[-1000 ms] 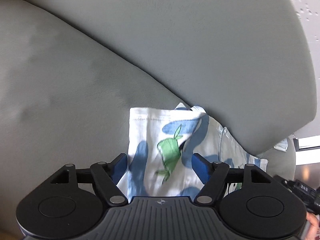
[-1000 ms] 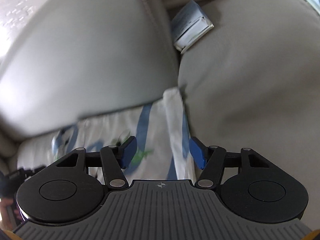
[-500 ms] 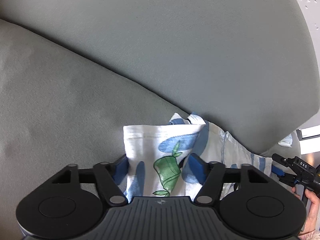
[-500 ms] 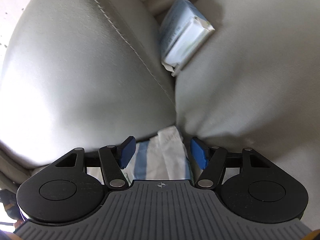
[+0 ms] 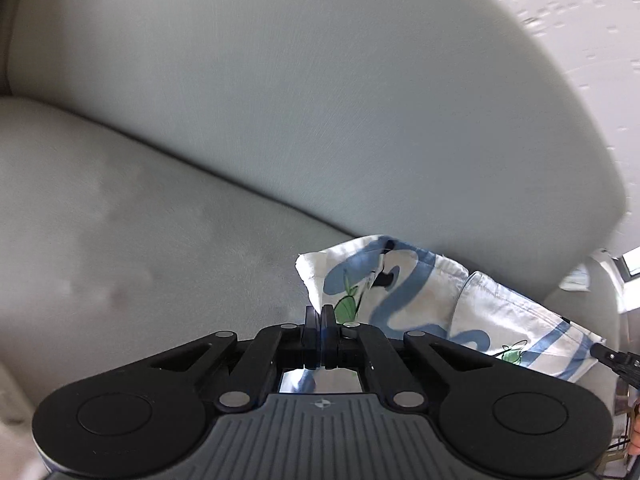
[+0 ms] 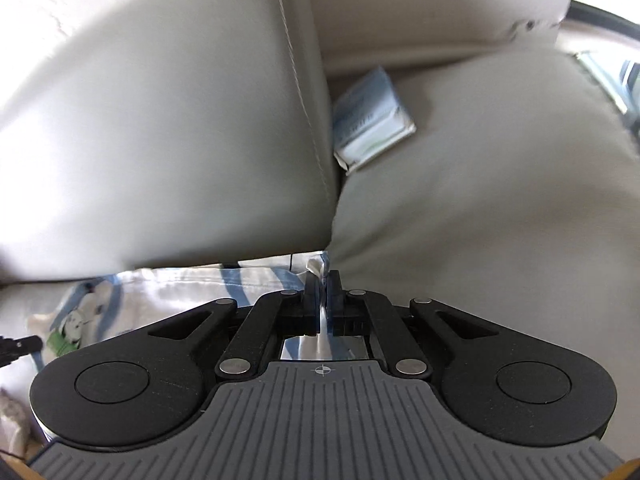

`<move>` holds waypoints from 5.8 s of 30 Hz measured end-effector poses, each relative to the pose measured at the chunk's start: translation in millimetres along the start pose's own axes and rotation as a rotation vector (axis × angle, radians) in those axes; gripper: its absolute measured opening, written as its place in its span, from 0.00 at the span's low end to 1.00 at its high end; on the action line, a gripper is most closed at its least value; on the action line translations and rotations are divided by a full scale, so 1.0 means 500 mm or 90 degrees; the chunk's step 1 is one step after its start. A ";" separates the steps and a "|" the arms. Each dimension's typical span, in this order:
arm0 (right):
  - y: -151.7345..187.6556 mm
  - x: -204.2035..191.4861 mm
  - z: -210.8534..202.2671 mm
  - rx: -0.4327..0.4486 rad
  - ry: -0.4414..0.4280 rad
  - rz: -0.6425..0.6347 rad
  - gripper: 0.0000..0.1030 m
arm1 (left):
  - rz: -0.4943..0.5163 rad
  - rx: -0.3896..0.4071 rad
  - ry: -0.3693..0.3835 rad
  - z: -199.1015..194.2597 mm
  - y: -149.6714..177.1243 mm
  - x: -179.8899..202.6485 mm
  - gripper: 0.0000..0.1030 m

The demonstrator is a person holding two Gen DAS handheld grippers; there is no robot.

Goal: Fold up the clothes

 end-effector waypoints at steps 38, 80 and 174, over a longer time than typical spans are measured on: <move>0.761 0.109 -0.406 0.018 -0.228 0.140 0.02 | -0.001 0.090 0.039 -0.440 0.655 -0.226 0.00; 0.930 -0.083 -0.307 -0.095 -0.179 -0.022 0.53 | 0.237 -0.022 -0.012 -0.266 0.946 -0.017 0.56; 0.985 -0.290 -0.191 -0.183 -0.338 -0.364 0.64 | 0.129 0.070 -0.062 -0.375 0.846 -0.134 0.67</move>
Point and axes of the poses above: each gripper's, at about its wrist camera, not at the fingertips, and z roughly the way its jaws point, x to its right, y to its underside, the point moved 9 cm from there along z, roughly the way its jaws point, and after that the axes turned 6 degrees about -x, right-handed, at the moved point
